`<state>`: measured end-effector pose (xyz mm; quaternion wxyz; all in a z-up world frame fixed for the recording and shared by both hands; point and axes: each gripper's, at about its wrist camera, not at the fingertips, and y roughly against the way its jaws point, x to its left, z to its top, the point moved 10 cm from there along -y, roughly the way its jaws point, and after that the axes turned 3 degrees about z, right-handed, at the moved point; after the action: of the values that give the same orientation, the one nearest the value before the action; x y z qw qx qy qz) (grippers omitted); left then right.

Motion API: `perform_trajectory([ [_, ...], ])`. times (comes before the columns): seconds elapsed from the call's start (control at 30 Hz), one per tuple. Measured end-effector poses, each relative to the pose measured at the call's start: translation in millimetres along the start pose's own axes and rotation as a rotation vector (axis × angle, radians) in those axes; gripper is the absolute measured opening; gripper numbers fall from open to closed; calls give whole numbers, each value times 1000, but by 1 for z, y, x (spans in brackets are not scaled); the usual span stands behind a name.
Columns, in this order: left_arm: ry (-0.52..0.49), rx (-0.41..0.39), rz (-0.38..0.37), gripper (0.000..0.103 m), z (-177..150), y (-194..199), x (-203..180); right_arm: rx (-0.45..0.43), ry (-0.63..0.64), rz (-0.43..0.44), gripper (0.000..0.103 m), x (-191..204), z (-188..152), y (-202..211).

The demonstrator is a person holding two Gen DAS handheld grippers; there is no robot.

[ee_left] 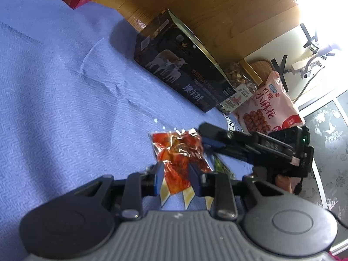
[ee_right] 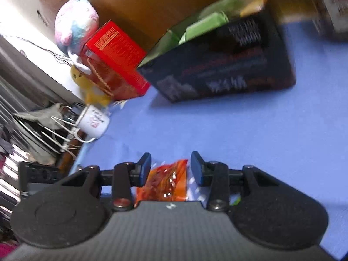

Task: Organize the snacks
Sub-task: 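Lower both grippers to the red spicy snack pack and close on it, then lift the red snack pack with both grippers into the silver tin and open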

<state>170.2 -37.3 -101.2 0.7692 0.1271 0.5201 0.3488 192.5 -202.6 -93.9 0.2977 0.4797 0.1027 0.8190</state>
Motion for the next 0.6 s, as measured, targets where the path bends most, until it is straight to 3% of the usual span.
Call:
perform_trajectory([
  [0.2,-4,-7,2,26,-1,0,0,40,-83,140,44,16,-29,10],
  [0.3,-4,-11,3,26,-2,1,0,47,-26,91,42,26,-37,10],
  [0.4,5,-8,-6,27,-1,1,1,41,-9,69,19,31,-46,10],
  [0.43,11,-6,-15,29,-1,2,1,36,-27,75,19,30,-48,11],
  [0.6,10,1,-57,56,-6,8,-7,-39,-139,140,19,29,-55,24],
])
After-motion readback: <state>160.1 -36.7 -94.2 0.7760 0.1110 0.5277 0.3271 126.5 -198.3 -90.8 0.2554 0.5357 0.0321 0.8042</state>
